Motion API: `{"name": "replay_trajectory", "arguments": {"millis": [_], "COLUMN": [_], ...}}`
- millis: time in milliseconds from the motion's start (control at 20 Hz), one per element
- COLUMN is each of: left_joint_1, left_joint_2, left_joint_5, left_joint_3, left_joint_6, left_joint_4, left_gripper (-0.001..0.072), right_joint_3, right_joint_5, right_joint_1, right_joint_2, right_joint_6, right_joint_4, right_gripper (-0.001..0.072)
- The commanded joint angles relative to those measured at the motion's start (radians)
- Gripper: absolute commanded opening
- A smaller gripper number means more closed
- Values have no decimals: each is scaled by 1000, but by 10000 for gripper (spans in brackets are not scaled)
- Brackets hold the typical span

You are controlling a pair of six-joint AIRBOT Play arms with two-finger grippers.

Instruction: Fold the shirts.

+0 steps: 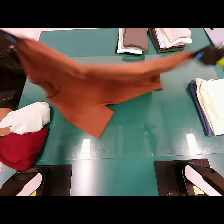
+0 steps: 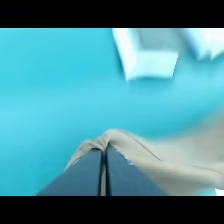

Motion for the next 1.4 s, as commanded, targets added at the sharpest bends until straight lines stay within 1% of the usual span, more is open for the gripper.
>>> {"name": "replay_trajectory", "arguments": {"millis": [0,100,150,250,400,500,700,900,1000,1100,1200,1350], "left_joint_1": [0,0,0,0,0,0,0,-3,-11,-30,-39,-39], "left_joint_2": [111,136,139,140,134,104,-48,-320,-496,-655,-769,-833], "left_joint_5": [7,6,5,5,-7,-34,-121,-129,-129,-121,-85,-26], "left_joint_3": [268,392,442,506,490,425,238,72,37,36,36,36], "left_joint_6": [-40,-53,-76,-108,-126,-128,-124,-111,-66,-24,-19,-19], "left_joint_4": [12,12,12,12,20,20,13,13,5,-2,-16,-29], "left_gripper": [25,25,24,24,24,24,25,25,25,25,25,25], "right_joint_3": [290,393,429,515,637,649,455,270,203,169,170,186], "right_joint_5": [-17,3,22,95,234,288,282,261,222,177,138,48], "right_joint_1": [2,2,2,2,2,2,2,2,2,3,5,4], "right_joint_2": [108,133,138,116,23,-43,-147,-329,-436,-546,-637,-709], "right_joint_6": [34,94,119,147,147,147,146,137,138,138,138,138], "right_joint_4": [-76,-182,-222,-269,-287,-287,-288,-287,-285,-282,-274,-248], "right_gripper": [19,18,18,17,17,17,17,17,17,18,18,18]}}
